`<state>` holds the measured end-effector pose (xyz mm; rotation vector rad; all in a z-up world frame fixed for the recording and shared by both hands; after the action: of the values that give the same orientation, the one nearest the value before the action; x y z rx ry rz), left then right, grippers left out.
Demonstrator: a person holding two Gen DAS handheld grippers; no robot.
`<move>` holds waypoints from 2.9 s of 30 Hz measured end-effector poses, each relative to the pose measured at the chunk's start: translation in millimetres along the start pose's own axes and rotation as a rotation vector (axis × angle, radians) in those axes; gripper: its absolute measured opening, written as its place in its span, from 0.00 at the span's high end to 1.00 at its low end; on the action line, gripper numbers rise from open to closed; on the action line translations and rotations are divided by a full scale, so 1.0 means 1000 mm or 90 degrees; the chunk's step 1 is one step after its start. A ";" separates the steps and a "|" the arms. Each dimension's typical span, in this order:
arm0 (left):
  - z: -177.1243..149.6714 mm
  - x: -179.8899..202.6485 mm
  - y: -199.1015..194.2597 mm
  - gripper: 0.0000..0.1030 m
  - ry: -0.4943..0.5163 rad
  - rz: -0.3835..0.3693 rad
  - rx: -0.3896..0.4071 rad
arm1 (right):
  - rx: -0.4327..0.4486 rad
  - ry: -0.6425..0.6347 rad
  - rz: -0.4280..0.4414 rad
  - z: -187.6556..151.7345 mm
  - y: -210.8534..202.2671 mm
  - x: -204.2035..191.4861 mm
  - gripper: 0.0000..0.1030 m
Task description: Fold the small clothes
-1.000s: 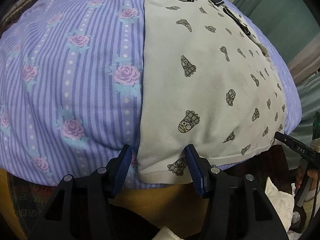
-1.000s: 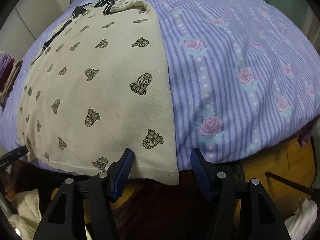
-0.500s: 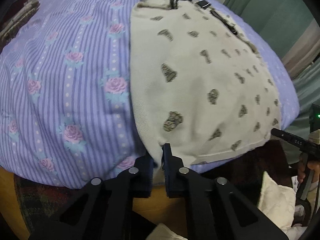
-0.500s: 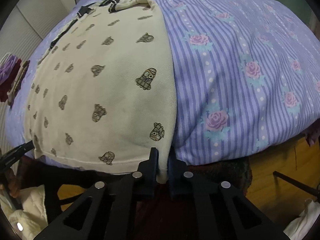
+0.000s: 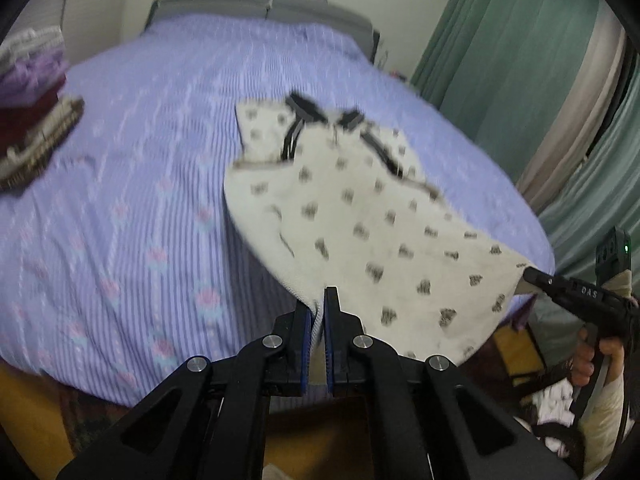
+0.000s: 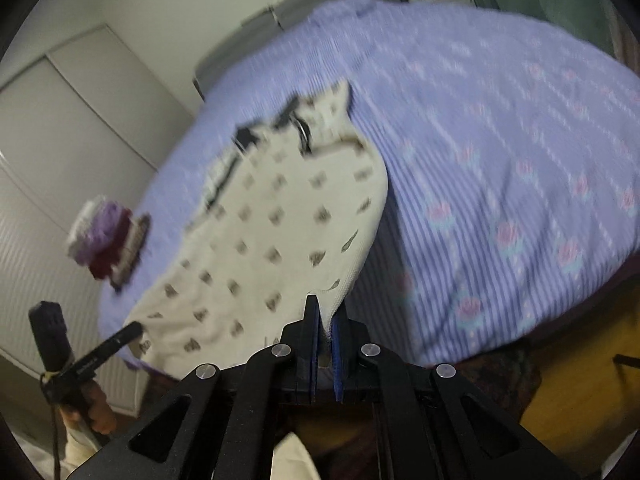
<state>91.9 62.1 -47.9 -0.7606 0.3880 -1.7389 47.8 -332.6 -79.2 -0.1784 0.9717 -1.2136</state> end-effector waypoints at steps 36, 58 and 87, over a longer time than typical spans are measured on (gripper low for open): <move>0.201 -0.083 0.203 0.94 -0.068 0.137 0.027 | 0.109 0.039 -0.046 0.236 0.170 -0.035 0.94; 0.187 -0.112 0.284 0.64 -0.072 0.121 -0.086 | 0.005 0.050 -0.110 0.235 0.274 0.001 0.81; 0.152 -0.086 0.230 0.53 0.567 -0.027 -0.127 | -0.052 -0.387 -0.097 0.166 0.253 -0.111 0.47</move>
<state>374.6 92.2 -101.5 -0.0767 1.1591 -2.0285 341.5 -200.6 -69.9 -0.6562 0.4786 -1.1562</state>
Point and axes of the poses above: each gripper's, at about its wrist camera, not at the fingertips, and y roughly the way its jaws point, x to its right, z to its top, the point moved 1 cm from there along y, roughly the way its jaws point, and after that the axes turned 9 degrees about x, right-handed, at the moved point
